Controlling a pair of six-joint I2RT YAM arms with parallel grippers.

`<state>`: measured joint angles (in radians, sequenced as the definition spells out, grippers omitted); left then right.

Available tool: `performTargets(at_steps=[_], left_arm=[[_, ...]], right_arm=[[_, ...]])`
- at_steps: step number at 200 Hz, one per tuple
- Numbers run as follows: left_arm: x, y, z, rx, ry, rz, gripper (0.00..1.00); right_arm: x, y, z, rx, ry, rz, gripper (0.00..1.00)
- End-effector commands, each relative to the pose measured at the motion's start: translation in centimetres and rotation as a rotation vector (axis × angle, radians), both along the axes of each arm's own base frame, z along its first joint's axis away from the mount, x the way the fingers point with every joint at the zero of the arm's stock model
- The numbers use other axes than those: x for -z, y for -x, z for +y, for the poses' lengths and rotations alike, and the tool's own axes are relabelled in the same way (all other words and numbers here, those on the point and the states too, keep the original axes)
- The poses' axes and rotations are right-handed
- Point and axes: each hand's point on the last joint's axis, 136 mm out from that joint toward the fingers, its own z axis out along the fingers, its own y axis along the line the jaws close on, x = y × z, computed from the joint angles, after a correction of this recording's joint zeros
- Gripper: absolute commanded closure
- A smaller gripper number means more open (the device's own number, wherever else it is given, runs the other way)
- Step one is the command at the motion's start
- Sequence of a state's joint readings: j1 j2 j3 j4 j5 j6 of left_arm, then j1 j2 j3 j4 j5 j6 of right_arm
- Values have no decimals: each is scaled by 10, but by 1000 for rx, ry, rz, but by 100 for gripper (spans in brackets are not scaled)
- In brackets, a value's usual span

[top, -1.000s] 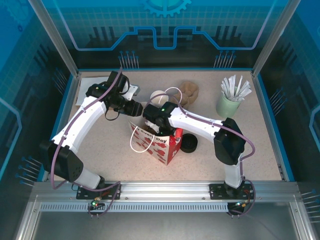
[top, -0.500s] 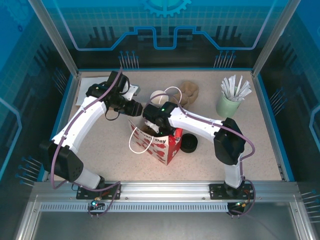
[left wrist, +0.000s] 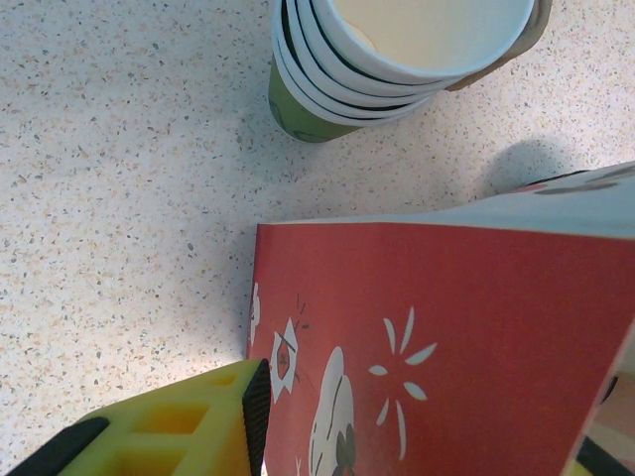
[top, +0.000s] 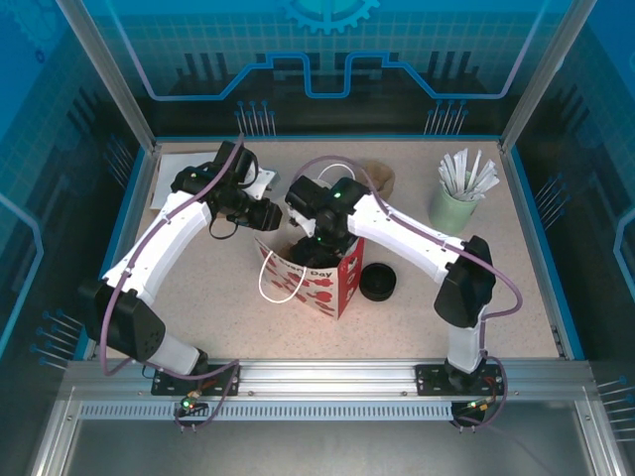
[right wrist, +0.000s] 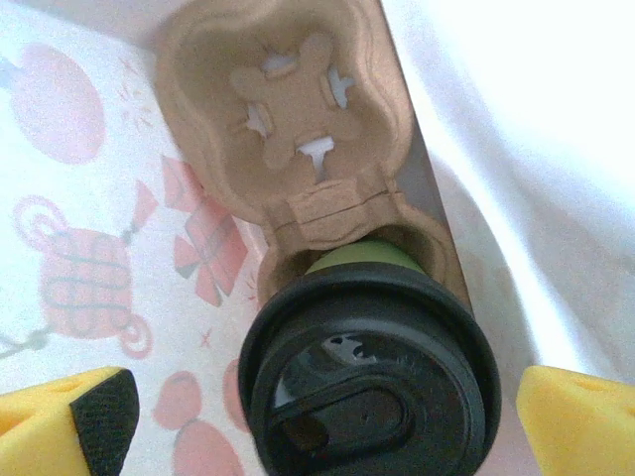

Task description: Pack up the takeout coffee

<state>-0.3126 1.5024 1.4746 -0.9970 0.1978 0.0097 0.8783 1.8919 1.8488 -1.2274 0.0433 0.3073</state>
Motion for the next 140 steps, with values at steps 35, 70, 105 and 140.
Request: performTargets(at_steps=[35,70,105,140], left_arm=[[-2,8,4,8,-26,-6,57],[-5,7,0,8,-1,-2,52],[-16,4,-6,4,41,-9,41],[-46,2,-11,-10,109,-55,31]], right_arm=[[-80,-1,0,38,-164,-102,3],[-124,4,-17,57,-230,-177,5],[-164,8,-45,101,-286,-275,7],[-179,2,-112,241,-193,-389,11]])
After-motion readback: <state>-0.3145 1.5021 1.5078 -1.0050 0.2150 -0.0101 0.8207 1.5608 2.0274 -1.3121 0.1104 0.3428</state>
